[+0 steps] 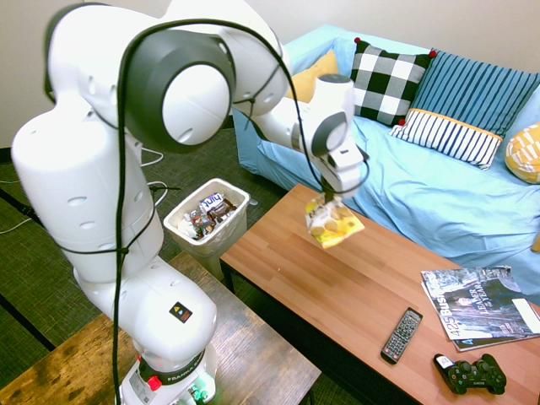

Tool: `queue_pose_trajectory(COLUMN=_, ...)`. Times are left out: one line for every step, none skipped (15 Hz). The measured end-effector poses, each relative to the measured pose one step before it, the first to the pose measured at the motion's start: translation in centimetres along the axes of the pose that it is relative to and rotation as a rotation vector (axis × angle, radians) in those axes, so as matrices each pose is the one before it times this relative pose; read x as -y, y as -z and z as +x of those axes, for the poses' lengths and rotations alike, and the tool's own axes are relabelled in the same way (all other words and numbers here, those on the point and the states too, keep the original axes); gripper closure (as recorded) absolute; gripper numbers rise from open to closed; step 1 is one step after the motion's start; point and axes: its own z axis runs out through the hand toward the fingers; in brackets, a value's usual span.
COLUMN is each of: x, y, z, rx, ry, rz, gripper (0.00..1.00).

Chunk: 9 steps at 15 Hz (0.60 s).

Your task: Throw the chip bag in the trash bin

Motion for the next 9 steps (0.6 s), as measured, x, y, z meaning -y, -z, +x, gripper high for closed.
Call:
queue_pose_trajectory(x=0.858, y=1.430, z=-3.637, rx=-0.01471, ry=0.02503, rz=0.01731, gripper=1.00)
queue_pose_trajectory(x=0.858, y=0.977, z=-3.479, rx=-0.01128, ry=0.02770, rz=0.01165, gripper=1.00)
queue_pose_trajectory(x=0.992, y=0.740, z=-3.190, rx=-0.00900, ry=0.02284, rz=0.00989, gripper=1.00)
queue_pose_trajectory(x=1.148, y=0.491, z=-2.911, rx=-0.00920, ry=0.01866, rz=0.01174, gripper=1.00)
queue_pose_trajectory(x=1.190, y=0.089, z=-2.705, rx=-0.00702, ry=0.01205, rz=0.00863, gripper=1.00)
queue_pose_trajectory(x=1.376, y=-0.294, z=-2.691, rx=-0.00157, ry=0.01221, rz=0.00688, gripper=1.00)
queue_pose_trajectory(x=1.365, y=-0.634, z=-2.540, rx=0.00629, ry=0.01608, rz=0.00053, gripper=1.00)
queue_pose_trajectory(x=1.363, y=-0.874, z=-2.426, rx=0.01205, ry=0.02036, rz=-0.00367, gripper=1.00)
queue_pose_trajectory(x=1.401, y=-0.999, z=-2.300, rx=0.01318, ry=0.02075, rz=-0.00236, gripper=1.00)
